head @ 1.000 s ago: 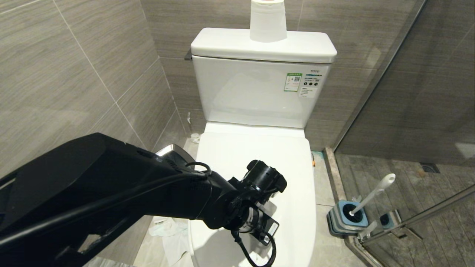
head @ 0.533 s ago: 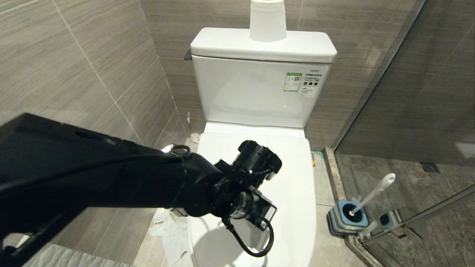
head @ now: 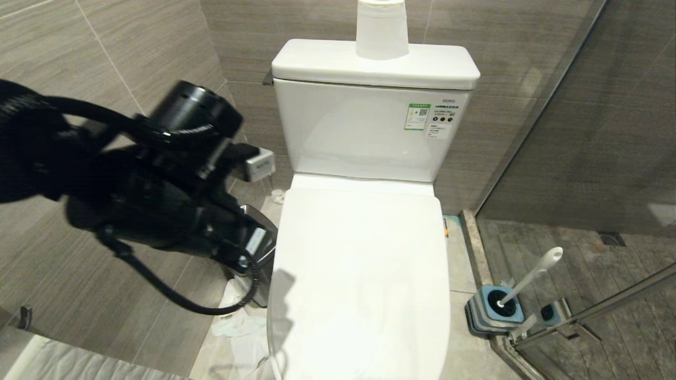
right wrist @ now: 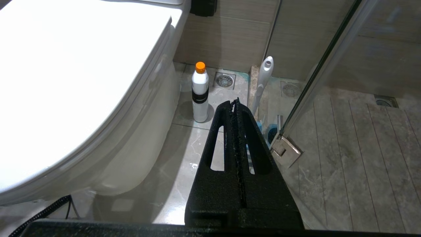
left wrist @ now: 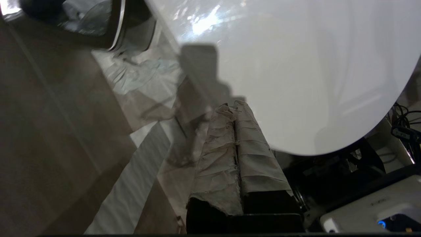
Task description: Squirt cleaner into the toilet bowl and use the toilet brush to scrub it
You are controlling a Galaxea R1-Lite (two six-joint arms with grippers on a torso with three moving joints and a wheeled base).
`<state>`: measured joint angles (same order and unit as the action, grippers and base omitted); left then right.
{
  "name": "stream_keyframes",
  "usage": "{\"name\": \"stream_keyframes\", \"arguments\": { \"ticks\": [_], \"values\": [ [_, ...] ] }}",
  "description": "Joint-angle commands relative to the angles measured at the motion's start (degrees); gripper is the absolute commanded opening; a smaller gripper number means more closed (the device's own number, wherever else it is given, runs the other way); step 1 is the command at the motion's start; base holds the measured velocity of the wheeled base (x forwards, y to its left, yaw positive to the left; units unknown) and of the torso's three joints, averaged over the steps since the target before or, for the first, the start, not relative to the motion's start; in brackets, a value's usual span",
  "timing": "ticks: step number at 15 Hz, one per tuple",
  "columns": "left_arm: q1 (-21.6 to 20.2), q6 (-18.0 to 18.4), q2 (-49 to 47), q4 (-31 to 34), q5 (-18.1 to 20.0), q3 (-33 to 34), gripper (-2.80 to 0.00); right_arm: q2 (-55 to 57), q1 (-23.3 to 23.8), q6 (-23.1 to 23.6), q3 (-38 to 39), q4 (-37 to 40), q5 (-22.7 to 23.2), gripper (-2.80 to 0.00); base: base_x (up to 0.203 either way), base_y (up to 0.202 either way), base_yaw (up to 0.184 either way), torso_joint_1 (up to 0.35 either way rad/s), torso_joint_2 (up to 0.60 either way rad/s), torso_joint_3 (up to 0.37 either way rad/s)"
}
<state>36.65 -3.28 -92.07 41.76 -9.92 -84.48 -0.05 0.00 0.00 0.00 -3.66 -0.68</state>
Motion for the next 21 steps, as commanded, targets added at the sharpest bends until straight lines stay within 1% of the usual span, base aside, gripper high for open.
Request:
{"name": "stream_keyframes", "arguments": {
  "ticks": [1, 2, 3, 4, 6, 8, 9, 10, 12, 15, 16, 18, 21],
  "values": [
    [-6.0, 0.62, 12.29, 5.79, 0.12, -0.84, -2.8, 0.05, 0.0, 0.0, 1.41, -0.03, -0.02, -2.8, 0.0, 0.0, 0.0, 0.0, 0.0, 0.0],
    [-9.55, 1.75, 16.1, 6.82, 1.03, -1.19, -2.8, 0.05, 0.0, 0.0, 1.41, -0.03, -0.02, -2.8, 0.0, 0.0, 0.0, 0.0, 0.0, 0.0],
    [-13.12, 3.27, 19.66, 7.3, 2.92, -1.39, -2.8, 0.05, 0.0, 0.0, 1.41, 0.04, -0.02, -2.8, 0.0, 0.0, 0.0, 0.0, 0.0, 0.0],
    [-16.72, 5.09, 23.23, 7.56, 5.09, -1.48, -2.8, 0.05, 0.0, 0.0, 1.41, -0.03, -0.02, -2.8, 0.0, 0.0, 0.0, 0.0, 0.0, 0.0],
    [-25.19, 8.58, 31.69, 7.88, 9.73, -0.86, -2.8, 0.05, 0.0, 0.0, 1.41, -0.03, -0.02, -2.8, 0.0, 0.0, 0.0, 0.0, 0.0, 0.0],
    [-32.22, 9.9, 40.38, 7.95, 14.3, 0.92, -2.8, 0.05, 0.0, 0.0, 1.41, 0.05, -0.02, -2.8, 0.0, 0.0, 0.0, 0.0, 0.0, 0.0],
    [-35.13, 10.08, 44.79, 7.93, 16.33, 1.84, -2.8, 0.05, 0.0, 0.0, 1.41, -0.03, -0.02, -2.8, 0.0, 0.0, 0.0, 0.0, 0.0, 0.0],
    [-37.09, 9.79, 48.77, 7.88, 17.81, 2.49, -2.8, 0.05, 0.0, 0.0, 1.41, -0.03, -0.02, -2.8, 0.0, 0.0, 0.0, 0.0, 0.0, 0.0],
    [-38.58, 8.66, 55.52, 7.6, 19.29, 3.18, -2.8, 0.05, 0.0, 0.0, 1.41, -0.03, -0.02, -2.8, 0.0, 0.0, 0.0, 0.0, 0.0, 0.0],
    [-39.52, 7.39, 64.16, 7.15, 19.52, 3.48, -2.8, 0.05, 0.0, 0.0, 1.41, -0.03, -0.02, -2.8, 0.0, 0.0, 0.0, 0.0, 0.0, 0.0],
    [-39.54, 7.51, 66.68, 6.73, 18.88, 3.53, -2.8, 0.05, 0.0, 0.0, 1.41, -0.03, -0.02, -2.8, 0.0, 0.0, 0.0, 0.0, 0.0, 0.0],
    [-39.41, 7.98, 71.65, 6.35, 15.76, 4.9, -2.8, 0.05, 0.0, 0.0, 1.41, -0.03, -0.02, -2.8, 0.0, 0.0, 0.0, 0.0, 0.0, 0.0],
    [-38.4, 9.89, 79.96, 6.22, 13.43, 11.96, -2.8, 0.05, 0.0, 0.0, 1.41, -0.03, -0.02, -2.8, 0.0, 0.0, 0.0, 0.0, 0.0, 0.0]
  ]
}}
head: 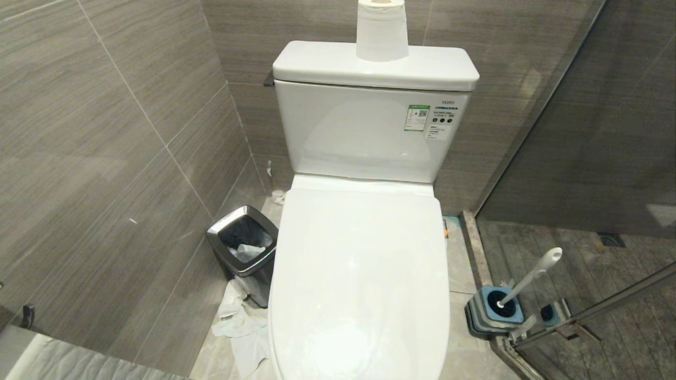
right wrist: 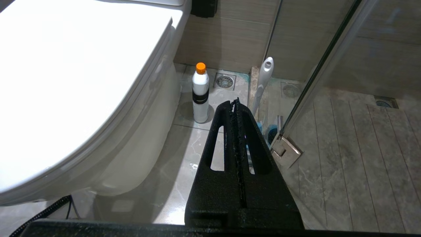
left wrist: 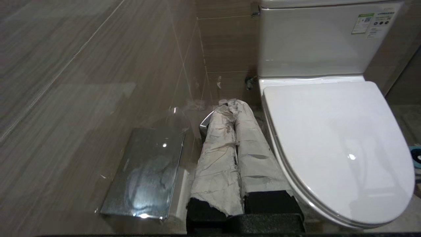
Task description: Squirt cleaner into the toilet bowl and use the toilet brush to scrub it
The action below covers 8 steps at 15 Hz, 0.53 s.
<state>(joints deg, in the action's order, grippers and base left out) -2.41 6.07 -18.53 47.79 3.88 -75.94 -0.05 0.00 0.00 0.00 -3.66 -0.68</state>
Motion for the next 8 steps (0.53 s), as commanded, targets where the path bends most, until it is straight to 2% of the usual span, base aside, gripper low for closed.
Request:
{"name": "stream_keyframes", "arguments": {
  "ticks": [1, 4, 8],
  "values": [
    [1.19, 1.05, 8.63, 0.12, -0.75, 6.14, -2.8, 0.05, 0.0, 0.0, 1.41, -0.03, -0.02, -2.8, 0.0, 0.0, 0.0, 0.0, 0.0, 0.0],
    [1.9, 1.08, 16.29, -3.16, -1.01, 17.87, -2.8, 0.05, 0.0, 0.0, 1.41, -0.01, -0.02, -2.8, 0.0, 0.0, 0.0, 0.0, 0.0, 0.0],
    [2.26, -0.51, 18.29, -16.75, -2.9, 35.44, -2.8, 0.05, 0.0, 0.0, 1.41, -0.03, -0.02, -2.8, 0.0, 0.0, 0.0, 0.0, 0.0, 0.0]
  ]
}}
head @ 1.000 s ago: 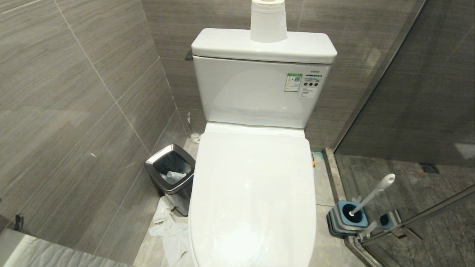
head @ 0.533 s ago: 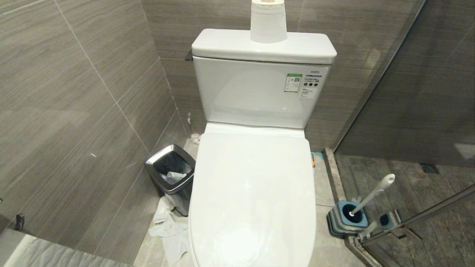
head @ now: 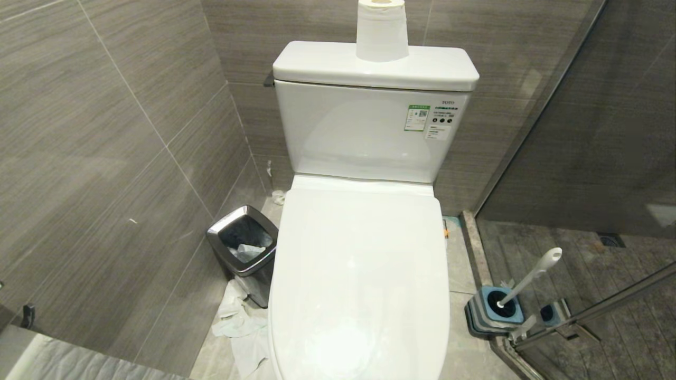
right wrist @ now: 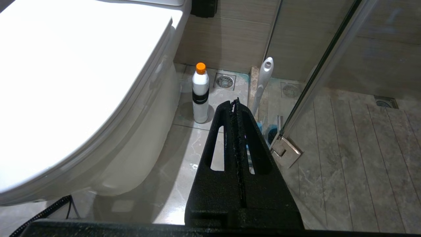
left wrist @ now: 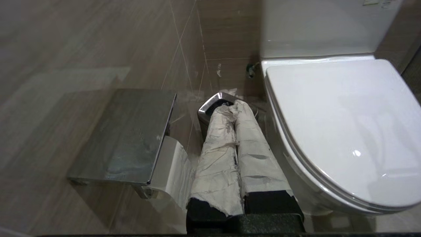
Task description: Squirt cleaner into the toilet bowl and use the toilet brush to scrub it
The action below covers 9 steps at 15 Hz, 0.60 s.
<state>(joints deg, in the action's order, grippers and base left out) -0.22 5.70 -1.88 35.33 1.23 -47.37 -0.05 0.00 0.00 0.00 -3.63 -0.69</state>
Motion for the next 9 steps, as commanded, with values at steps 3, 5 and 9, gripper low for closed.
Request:
{"name": "stream_keyframes", "arguments": {
  "ticks": [3, 5, 9],
  "values": [
    [0.11, -0.24, 1.81, -21.35, -0.98, 23.86, -2.8, 0.05, 0.0, 0.0, 1.41, -0.06, -0.01, -2.8, 0.0, 0.0, 0.0, 0.0, 0.0, 0.0],
    [0.12, -0.15, 1.84, -32.67, -1.65, 33.89, -2.8, 0.05, 0.0, 0.0, 1.41, -0.06, -0.01, -2.8, 0.0, 0.0, 0.0, 0.0, 0.0, 0.0],
    [0.13, 0.15, 1.85, -41.37, -2.22, 46.82, -2.8, 0.05, 0.0, 0.0, 1.41, -0.06, -0.01, -2.8, 0.0, 0.0, 0.0, 0.0, 0.0, 0.0]
  ]
}}
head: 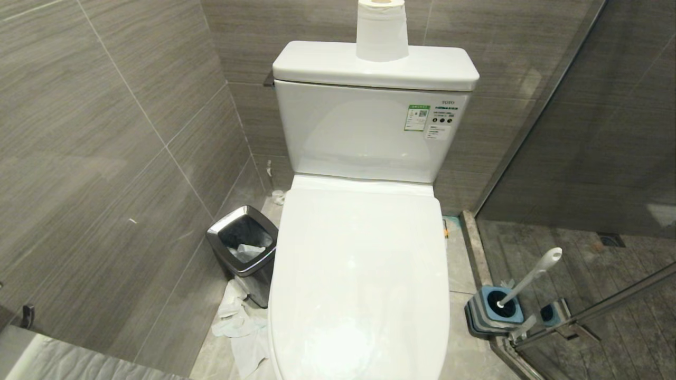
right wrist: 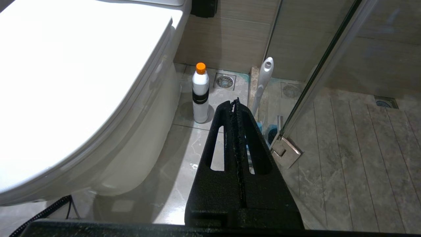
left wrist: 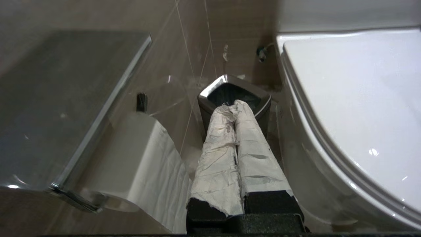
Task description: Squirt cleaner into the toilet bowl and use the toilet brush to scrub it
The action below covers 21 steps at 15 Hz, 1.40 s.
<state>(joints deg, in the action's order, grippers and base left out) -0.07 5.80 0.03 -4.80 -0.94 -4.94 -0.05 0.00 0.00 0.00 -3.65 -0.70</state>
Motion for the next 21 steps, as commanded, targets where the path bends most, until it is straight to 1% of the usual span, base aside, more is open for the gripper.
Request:
{"name": "stream_keyframes", "arguments": {
  "ticks": [1, 3, 4, 6, 7, 9, 10, 21],
  "values": [
    [-0.01, 0.08, -0.08, -0.47, 0.06, 5.1, -2.8, 0.05, 0.0, 0.0, 1.41, -0.04, 0.0, -2.8, 0.0, 0.0, 0.0, 0.0, 0.0, 0.0],
    [-0.01, 0.63, -0.11, 4.62, 1.33, 5.03, -2.8, 0.05, 0.0, 0.0, 1.41, -0.04, 0.0, -2.8, 0.0, 0.0, 0.0, 0.0, 0.0, 0.0],
    [-0.01, 2.15, -0.11, 6.04, 1.89, 4.89, -2.8, 0.05, 0.0, 0.0, 1.41, -0.04, 0.0, -2.8, 0.0, 0.0, 0.0, 0.0, 0.0, 0.0],
    [-0.01, 2.55, -0.11, 6.11, 3.66, 4.77, -2.8, 0.05, 0.0, 0.0, 1.41, -0.04, 0.0, -2.8, 0.0, 0.0, 0.0, 0.0, 0.0, 0.0],
    [-0.01, 1.6, -0.11, 6.1, 3.35, 4.77, -2.8, 0.05, 0.0, 0.0, 1.41, -0.04, 0.0, -2.8, 0.0, 0.0, 0.0, 0.0, 0.0, 0.0],
    [-0.01, -3.42, -0.11, 5.95, 2.42, 4.72, -2.8, 0.05, 0.0, 0.0, 1.41, -0.04, 0.0, -2.8, 0.0, 0.0, 0.0, 0.0, 0.0, 0.0],
    [-0.01, -4.03, -0.03, 5.94, 2.26, 4.77, -2.8, 0.05, 0.0, 0.0, 1.41, -0.04, 0.0, -2.8, 0.0, 0.0, 0.0, 0.0, 0.0, 0.0],
    [-0.01, -4.31, -0.03, 5.91, 2.17, 4.77, -2.8, 0.05, 0.0, 0.0, 1.41, -0.04, 0.0, -2.8, 0.0, 0.0, 0.0, 0.0, 0.0, 0.0]
  ]
}}
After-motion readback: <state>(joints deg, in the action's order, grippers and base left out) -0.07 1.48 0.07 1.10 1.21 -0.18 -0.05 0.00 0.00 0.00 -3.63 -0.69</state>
